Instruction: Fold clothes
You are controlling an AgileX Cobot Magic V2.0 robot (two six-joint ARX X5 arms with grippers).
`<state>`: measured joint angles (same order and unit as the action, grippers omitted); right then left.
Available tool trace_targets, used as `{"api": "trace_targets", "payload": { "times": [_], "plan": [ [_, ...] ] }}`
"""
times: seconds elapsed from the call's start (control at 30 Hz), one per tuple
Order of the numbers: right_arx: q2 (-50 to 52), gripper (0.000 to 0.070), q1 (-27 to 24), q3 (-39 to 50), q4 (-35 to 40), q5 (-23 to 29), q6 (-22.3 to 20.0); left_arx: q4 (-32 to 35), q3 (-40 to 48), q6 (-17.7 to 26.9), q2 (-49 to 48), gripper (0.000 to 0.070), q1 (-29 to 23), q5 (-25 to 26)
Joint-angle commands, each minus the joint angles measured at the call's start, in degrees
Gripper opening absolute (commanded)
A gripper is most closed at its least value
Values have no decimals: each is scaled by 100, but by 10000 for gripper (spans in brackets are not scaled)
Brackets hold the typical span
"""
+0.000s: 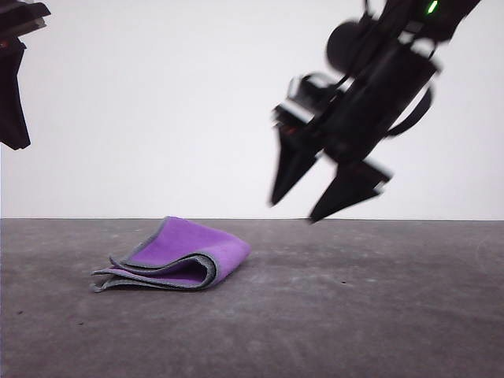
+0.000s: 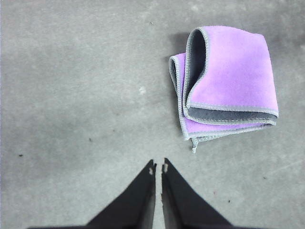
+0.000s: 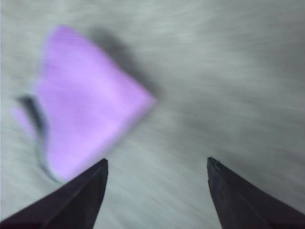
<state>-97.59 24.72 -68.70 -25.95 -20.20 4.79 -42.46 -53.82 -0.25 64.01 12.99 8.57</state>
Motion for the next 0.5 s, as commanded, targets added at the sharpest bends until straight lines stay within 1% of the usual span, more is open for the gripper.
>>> {"api": "trace_targets", "payload": {
  "times": [0.0,0.03,0.1,0.2,0.33,0.43,0.47],
  "plan": [
    [201,417,-24,-133,-277,343,-564,26,-57,114,33,6,7,-84],
    [359,418,-54,-131,-494,540,-669,28,-57,119,33,7,7,-161],
    [638,419,-61,-82,-758,692,-722,17,-57,134,32,38,9,-324],
    [1048,419,-61,101,-810,836,-722,-74,-57,138,24,78,9,-498],
    [1621,419,-54,449,-797,1160,-722,-297,-57,249,-51,80,6,-633],
    [2129,419,-56,773,-684,1219,-690,-286,-55,260,-173,80,-2,-650],
    [2321,418,-56,877,-684,1327,-664,-275,-55,260,-211,80,-2,-650]
  ]
}}
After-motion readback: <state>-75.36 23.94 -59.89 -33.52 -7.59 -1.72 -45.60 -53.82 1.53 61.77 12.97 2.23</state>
